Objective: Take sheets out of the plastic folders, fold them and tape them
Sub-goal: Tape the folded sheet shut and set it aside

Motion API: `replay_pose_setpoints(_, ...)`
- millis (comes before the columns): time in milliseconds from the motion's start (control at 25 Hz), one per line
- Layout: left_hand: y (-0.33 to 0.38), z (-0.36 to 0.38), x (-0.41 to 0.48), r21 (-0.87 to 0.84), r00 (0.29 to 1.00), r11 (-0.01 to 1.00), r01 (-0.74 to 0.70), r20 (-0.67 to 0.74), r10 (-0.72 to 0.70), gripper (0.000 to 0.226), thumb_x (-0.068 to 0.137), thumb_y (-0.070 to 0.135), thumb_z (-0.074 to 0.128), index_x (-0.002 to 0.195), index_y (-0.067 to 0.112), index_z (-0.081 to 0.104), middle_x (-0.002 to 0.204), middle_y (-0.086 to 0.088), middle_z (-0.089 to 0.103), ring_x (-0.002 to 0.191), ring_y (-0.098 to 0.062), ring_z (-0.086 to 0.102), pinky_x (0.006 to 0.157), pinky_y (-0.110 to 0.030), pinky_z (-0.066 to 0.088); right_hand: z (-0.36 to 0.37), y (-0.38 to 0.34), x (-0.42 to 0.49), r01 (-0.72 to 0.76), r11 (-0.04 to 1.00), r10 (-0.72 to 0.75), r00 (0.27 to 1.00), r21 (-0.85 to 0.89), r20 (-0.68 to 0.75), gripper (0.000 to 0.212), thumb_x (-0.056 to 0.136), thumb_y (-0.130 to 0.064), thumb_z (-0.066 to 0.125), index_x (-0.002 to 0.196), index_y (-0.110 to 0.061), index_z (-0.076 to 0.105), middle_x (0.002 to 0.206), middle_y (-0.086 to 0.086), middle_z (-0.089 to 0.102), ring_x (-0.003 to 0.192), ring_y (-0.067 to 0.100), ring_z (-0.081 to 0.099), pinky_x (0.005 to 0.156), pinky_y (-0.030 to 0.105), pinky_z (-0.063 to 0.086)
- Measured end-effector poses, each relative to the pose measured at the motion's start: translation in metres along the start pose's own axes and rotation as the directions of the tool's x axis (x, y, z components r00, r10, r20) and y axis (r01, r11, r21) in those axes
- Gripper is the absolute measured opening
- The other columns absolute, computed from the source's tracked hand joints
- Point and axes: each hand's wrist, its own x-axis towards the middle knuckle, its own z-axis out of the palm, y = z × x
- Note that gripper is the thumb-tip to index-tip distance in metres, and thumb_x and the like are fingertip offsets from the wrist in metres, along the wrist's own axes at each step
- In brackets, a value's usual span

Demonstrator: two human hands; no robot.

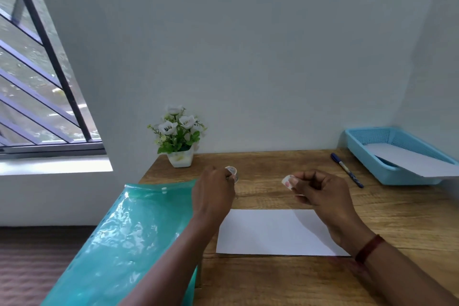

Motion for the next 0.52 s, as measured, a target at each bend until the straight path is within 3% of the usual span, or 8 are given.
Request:
replay_pose_setpoints(200,-0.006,0.002,0.019,0.110,1.000,0.994,-0.007,-0.020,0.009,0.018,0.092,0.015,0.054,0.085,0.013,0.071,0.091,-0.007,0.064,0.085,-0.025,0.062,0.062,-0.033,0.044,-0.003,0.003,0.004,-0.001,0.999,-0.002,0.998,-0.047,-0.063,0.015,0.080,-0.013,0.077,0.091,-0.022,0.077,0.087,-0.008,0.076,0.085,0.010,0.070,0.065,0.023,0.055)
replay_pose_setpoints(360,-0.020,0.013,0.033,0.259,0.999,0.966,-0.010,0.034,0.001,0.018,0.093,0.017,0.055,0.098,0.012,0.071,0.103,-0.004,0.067,0.102,-0.022,0.054,0.069,-0.031,0.042,-0.003,0.003,0.006,0.022,0.996,-0.026,0.998,-0.081,-0.053,0.015,0.081,-0.012,0.075,0.089,-0.025,0.077,0.085,-0.010,0.076,0.085,0.010,0.070,0.067,0.027,0.057)
replay_pose_setpoints(520,-0.025,0.020,0.039,0.391,0.995,0.920,-0.024,0.101,-0.017,0.021,0.094,0.019,0.050,0.102,0.016,0.069,0.108,-0.001,0.066,0.109,-0.023,0.050,0.080,-0.038,0.042,-0.003,0.006,0.008,0.032,0.993,-0.036,0.999,-0.118,-0.033,0.016,0.081,-0.011,0.075,0.086,-0.026,0.077,0.082,-0.012,0.076,0.082,0.011,0.070,0.070,0.032,0.060)
